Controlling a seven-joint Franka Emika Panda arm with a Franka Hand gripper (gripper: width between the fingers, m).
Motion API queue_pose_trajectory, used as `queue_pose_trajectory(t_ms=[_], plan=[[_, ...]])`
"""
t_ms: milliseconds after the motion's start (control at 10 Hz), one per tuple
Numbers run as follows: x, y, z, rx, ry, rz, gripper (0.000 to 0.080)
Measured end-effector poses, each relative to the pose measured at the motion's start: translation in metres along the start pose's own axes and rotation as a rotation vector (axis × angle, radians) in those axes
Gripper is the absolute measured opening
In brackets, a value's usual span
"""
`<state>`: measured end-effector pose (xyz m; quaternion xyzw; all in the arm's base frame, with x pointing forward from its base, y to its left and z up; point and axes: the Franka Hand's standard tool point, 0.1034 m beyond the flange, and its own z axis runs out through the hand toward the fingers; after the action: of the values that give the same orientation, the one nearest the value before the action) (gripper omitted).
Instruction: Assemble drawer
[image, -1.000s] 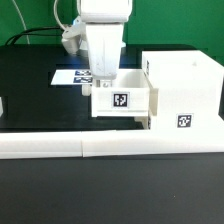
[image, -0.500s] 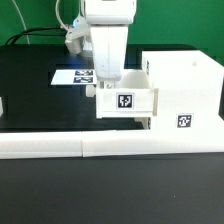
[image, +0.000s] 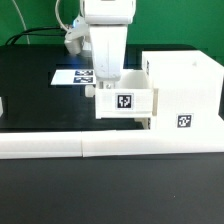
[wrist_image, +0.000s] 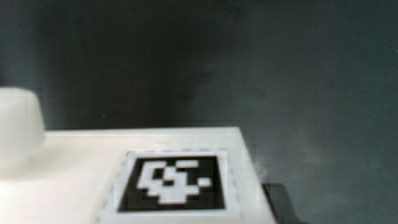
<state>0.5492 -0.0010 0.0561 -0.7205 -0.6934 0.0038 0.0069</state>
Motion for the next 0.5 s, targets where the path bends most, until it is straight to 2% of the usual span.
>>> queue_pose_trajectory(t_ms=[500], plan=[[-0.0006, 0.0000, 0.0005, 0.000, 0.000, -0.009, 0.0042]])
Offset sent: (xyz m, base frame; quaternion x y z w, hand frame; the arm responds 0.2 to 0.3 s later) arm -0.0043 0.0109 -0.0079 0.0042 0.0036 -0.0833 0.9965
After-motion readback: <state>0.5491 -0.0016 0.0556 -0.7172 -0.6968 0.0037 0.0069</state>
